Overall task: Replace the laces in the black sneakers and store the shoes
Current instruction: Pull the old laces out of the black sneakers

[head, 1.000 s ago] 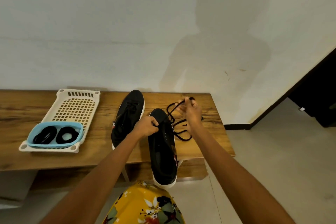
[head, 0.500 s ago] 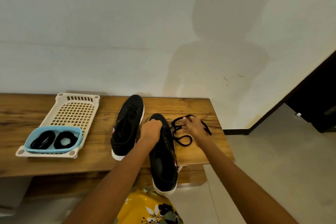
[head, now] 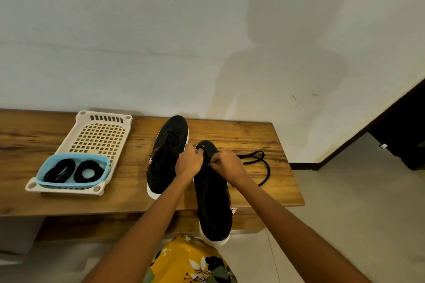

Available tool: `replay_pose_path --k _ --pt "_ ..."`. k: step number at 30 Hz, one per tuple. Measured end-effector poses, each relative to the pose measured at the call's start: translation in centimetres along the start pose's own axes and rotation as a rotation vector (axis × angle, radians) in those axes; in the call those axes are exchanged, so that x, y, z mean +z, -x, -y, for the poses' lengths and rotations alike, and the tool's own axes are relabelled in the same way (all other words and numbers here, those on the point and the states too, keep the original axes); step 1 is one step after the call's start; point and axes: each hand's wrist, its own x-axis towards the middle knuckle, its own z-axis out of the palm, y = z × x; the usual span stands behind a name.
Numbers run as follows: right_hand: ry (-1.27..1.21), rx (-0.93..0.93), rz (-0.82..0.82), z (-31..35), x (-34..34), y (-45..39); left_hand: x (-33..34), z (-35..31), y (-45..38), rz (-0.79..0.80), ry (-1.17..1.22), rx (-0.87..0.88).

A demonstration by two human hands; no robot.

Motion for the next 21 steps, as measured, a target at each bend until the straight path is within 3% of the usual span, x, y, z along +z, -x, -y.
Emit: replay_pose_path --k 4,9,13,18,21 --pt "-0.018 0.058 0.070 0.9 -2.0 -1.0 2.0 1.6 1.5 0.004 0.113 0.165" --pt "-0.305 0.097 -0.089 4.9 -7.0 -3.0 2.9 2.8 2.0 0.075 0.261 0.164" --pt "-0.563 0.178 0.009 6.8 -7.1 -3.3 3.0 1.6 2.0 0.024 0.248 0.108" --pt "-0.743 0.165 -0.004 5.3 -6.6 -1.9 3.3 0.6 1.5 -0.032 0.172 0.021" --pt "-0.741 0.172 0.036 3.8 -6.5 -1.5 2.9 0.4 1.1 0.019 0.438 -0.098"
